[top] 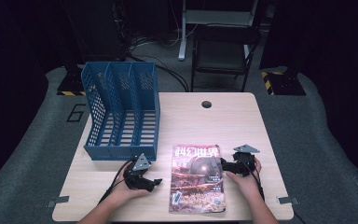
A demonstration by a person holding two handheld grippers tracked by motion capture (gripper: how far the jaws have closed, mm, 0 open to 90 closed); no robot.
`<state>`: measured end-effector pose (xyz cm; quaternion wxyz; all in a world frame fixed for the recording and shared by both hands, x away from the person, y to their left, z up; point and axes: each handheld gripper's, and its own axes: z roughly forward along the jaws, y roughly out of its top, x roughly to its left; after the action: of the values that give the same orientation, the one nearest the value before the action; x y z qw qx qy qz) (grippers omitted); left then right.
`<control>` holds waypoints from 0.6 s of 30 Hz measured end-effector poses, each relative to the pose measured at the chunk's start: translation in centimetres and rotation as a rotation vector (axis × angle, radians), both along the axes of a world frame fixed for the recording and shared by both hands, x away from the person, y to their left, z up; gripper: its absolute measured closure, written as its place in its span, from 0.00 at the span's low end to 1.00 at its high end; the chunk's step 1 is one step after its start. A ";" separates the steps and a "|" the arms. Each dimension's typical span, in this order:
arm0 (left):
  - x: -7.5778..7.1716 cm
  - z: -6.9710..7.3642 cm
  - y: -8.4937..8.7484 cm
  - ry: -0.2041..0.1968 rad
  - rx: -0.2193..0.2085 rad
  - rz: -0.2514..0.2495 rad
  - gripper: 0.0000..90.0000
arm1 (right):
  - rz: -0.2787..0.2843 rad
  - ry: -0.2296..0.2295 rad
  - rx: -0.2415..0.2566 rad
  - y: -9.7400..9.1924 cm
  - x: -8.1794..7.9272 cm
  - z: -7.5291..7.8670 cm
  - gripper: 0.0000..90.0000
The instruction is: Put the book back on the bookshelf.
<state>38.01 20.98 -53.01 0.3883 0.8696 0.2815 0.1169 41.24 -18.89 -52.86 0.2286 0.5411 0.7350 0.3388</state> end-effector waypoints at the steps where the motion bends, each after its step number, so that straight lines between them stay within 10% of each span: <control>1: 0.1 0.0 0.0 0.007 -0.005 0.001 0.17 | 0.002 0.000 -0.002 0.0 0.0 0.0 0.17; 18: 0.1 0.2 -0.1 0.006 0.027 0.009 0.18 | 0.014 0.041 -0.027 0.3 -0.6 0.7 0.31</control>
<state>38.13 20.86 -52.78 0.3753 0.8739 0.2849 0.1196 40.68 -18.61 -52.14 0.2181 0.5396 0.7479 0.3192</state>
